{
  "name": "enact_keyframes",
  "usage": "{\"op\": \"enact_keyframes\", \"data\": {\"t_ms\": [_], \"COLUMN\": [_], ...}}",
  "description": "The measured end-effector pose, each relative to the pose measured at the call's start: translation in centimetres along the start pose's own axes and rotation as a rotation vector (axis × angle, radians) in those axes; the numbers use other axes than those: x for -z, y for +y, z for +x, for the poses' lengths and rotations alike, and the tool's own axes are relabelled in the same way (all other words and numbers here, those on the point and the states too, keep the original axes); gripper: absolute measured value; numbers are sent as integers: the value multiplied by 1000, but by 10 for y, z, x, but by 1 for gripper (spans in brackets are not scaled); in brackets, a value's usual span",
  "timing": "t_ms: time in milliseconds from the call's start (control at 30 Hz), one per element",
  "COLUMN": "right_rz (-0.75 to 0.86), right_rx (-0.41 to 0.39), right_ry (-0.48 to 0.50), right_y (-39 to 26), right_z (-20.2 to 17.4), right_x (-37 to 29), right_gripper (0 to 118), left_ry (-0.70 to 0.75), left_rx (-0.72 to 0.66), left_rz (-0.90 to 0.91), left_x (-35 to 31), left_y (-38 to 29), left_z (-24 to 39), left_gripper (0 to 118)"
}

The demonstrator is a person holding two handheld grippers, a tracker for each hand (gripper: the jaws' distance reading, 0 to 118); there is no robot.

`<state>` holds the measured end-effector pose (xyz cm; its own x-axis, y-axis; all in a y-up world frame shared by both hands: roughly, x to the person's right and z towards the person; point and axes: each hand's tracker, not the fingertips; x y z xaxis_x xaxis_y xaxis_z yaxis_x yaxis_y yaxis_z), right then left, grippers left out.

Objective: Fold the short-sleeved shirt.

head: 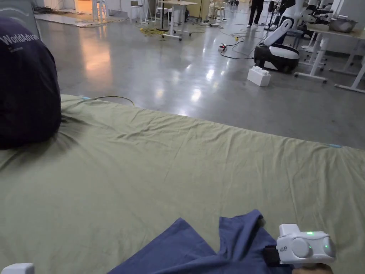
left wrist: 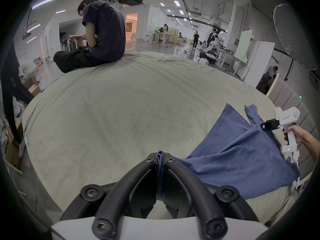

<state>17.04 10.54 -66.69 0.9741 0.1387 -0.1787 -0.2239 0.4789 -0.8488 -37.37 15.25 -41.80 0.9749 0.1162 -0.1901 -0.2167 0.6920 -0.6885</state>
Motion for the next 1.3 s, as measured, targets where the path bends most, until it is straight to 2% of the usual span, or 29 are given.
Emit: {"op": "enact_keyframes", "data": {"t_ms": [67, 133, 200, 400, 700, 1000, 1167, 1300], "right_rz": [18, 43, 89, 269, 498, 696, 828, 891], "right_rx": [-22, -35, -45, 69, 114, 139, 127, 154], "right_ry": [18, 17, -8, -31, -106, -204, -305, -374], "right_y": [-1, -2, -4, -18, -27, -10, 11, 28], "right_z": [-5, -6, -8, 0, 27, 67, 86, 96], "right_x": [-7, -11, -17, -81, -204, -322, -377, -405], "right_gripper": [42, 4, 4, 4, 4, 4, 4, 4], "left_ry": [13, 18, 18, 0, -76, -155, -173, -191], "left_rx": [11, 7, 3, 7, 41, 103, 129, 145], "left_rz": [2, 7, 13, 57, 188, 347, 423, 472], "left_x": [0, 1, 1, -10, -35, -68, -91, -114], "left_y": [-2, -2, -2, 8, 55, 151, 219, 262], "left_z": [0, -1, -1, 5, 35, 88, 117, 142], "left_gripper": [6, 6, 6, 6, 6, 6, 6, 6]}}
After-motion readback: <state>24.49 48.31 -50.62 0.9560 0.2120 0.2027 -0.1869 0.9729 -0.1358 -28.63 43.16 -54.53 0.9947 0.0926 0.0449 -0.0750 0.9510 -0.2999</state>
